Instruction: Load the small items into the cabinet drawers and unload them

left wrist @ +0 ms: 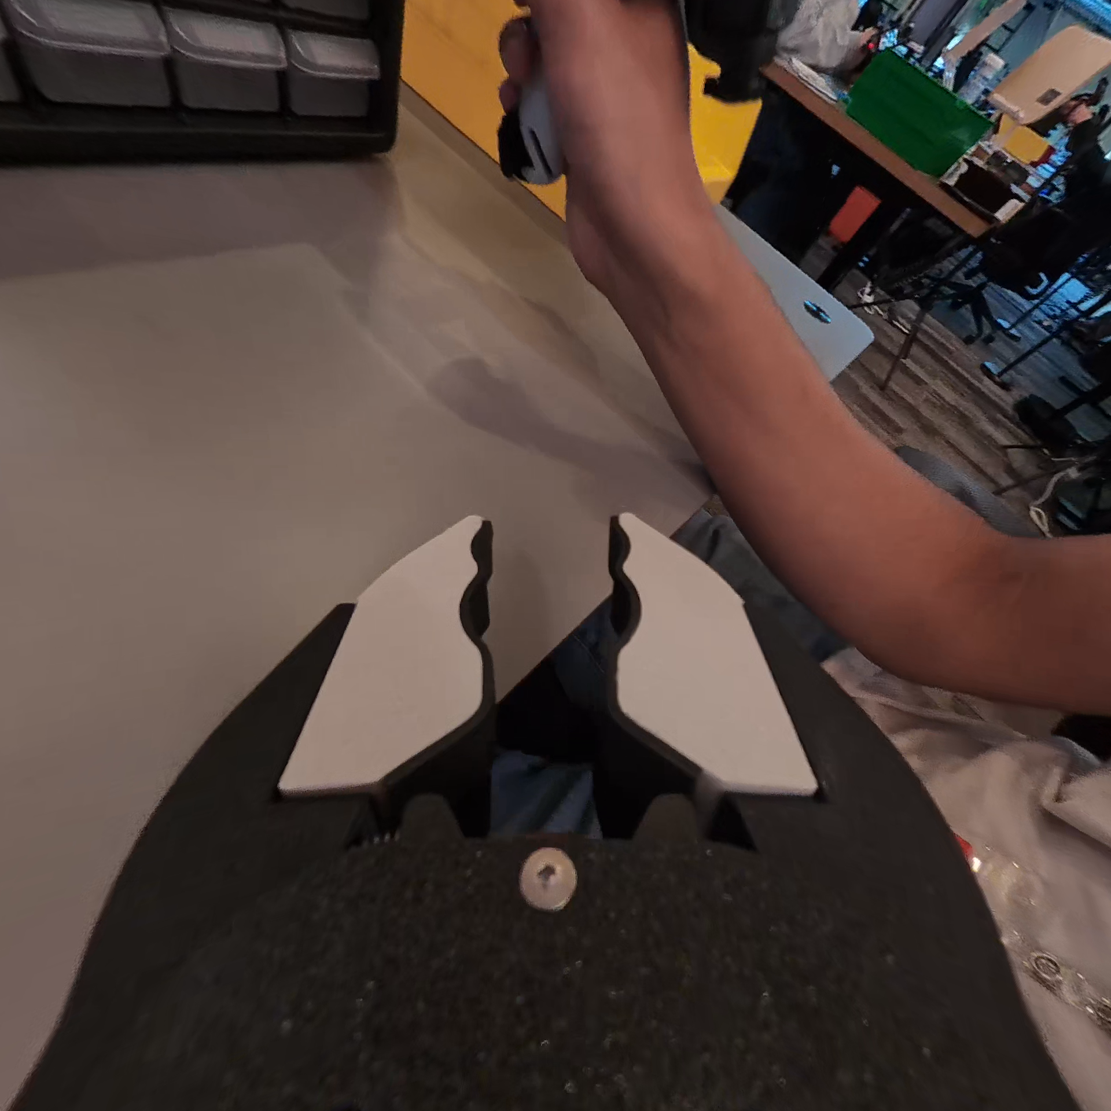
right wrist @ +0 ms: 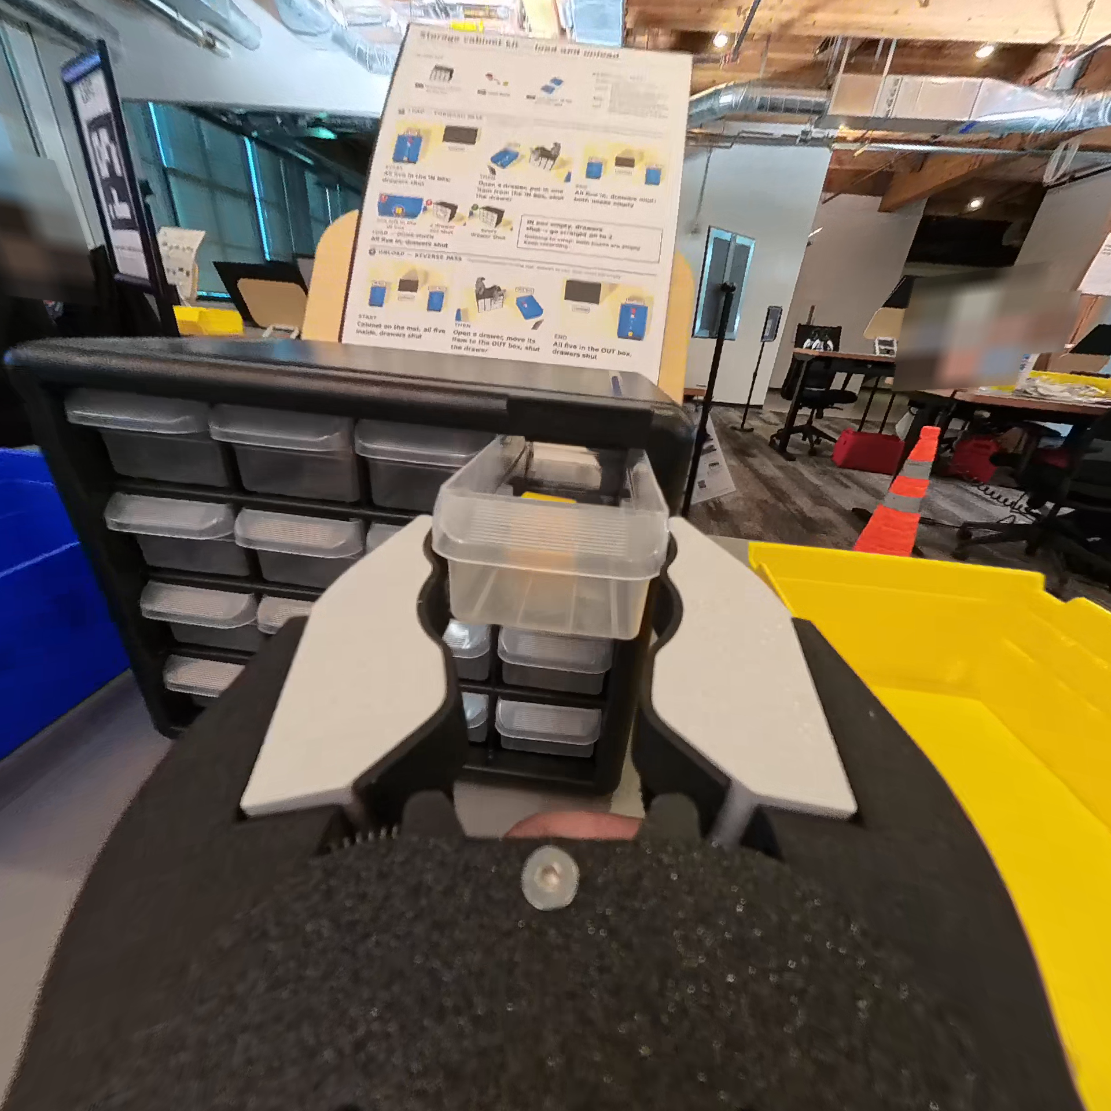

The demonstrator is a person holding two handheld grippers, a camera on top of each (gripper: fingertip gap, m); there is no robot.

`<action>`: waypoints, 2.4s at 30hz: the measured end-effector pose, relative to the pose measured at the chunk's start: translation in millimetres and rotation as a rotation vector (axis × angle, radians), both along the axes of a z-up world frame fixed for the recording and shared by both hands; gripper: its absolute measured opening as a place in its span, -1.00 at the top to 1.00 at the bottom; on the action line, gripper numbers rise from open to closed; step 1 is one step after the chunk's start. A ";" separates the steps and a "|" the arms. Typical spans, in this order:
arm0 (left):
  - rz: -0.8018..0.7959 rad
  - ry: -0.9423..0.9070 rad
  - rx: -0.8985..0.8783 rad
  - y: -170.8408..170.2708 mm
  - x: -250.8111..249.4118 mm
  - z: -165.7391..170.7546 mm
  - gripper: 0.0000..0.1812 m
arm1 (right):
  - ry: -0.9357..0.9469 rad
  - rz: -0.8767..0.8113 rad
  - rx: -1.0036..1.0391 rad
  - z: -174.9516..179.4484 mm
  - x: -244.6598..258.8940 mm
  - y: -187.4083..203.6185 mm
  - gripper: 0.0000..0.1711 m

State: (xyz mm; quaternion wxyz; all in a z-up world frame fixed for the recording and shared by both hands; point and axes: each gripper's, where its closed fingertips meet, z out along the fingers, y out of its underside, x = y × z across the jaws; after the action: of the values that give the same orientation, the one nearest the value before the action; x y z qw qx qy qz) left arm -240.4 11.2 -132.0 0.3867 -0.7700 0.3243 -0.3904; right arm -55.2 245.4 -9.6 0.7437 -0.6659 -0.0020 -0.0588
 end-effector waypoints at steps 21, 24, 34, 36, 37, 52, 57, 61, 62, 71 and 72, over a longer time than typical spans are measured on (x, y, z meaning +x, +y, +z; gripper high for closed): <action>0.033 0.068 0.068 2.1 -10.4 -1.5 0.59 | 0.001 0.084 0.019 -1.6 -9.4 -29.1 0.71; 0.033 0.091 0.087 1.5 -10.5 -2.5 0.59 | 0.003 0.067 0.004 -2.0 -9.1 -18.7 0.70; 0.043 0.067 0.061 4.7 -14.7 -0.7 0.59 | -0.002 0.068 -0.061 -6.0 -7.5 18.4 0.60; 0.037 0.061 0.046 4.1 -14.7 -1.4 0.59 | -0.002 0.072 -0.071 -7.0 -6.7 24.7 0.60; 0.031 0.051 0.025 3.1 -14.3 -1.8 0.59 | 0.002 0.074 -0.077 -8.1 -6.0 27.3 0.59; 0.043 0.053 0.023 6.2 -17.8 -2.4 0.58 | 0.037 0.108 -0.110 -14.8 -2.7 43.8 0.56; 0.042 0.048 0.016 6.3 -18.1 -2.7 0.58 | 0.028 0.114 -0.117 -15.4 -2.7 48.8 0.57; 0.042 0.050 0.017 6.4 -18.5 -2.7 0.58 | 0.021 0.120 -0.114 -14.2 -3.4 49.0 0.57; 0.042 0.050 0.017 6.4 -18.6 -2.8 0.58 | 0.018 0.124 -0.117 -14.7 -4.5 47.6 0.56; 0.040 0.044 0.012 6.3 -19.3 -1.7 0.58 | -0.100 0.235 -0.122 -54.6 -44.1 -0.2 0.55; 0.039 0.044 0.012 5.8 -19.0 -1.5 0.58 | -0.144 0.234 -0.135 -56.8 -47.5 -2.6 0.55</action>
State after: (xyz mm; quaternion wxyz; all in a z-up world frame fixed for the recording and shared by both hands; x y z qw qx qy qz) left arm -259.4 17.0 -133.5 0.3915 -0.7822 0.3202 -0.3639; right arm -102.6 242.8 -66.4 0.6969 -0.7038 -0.1369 -0.0191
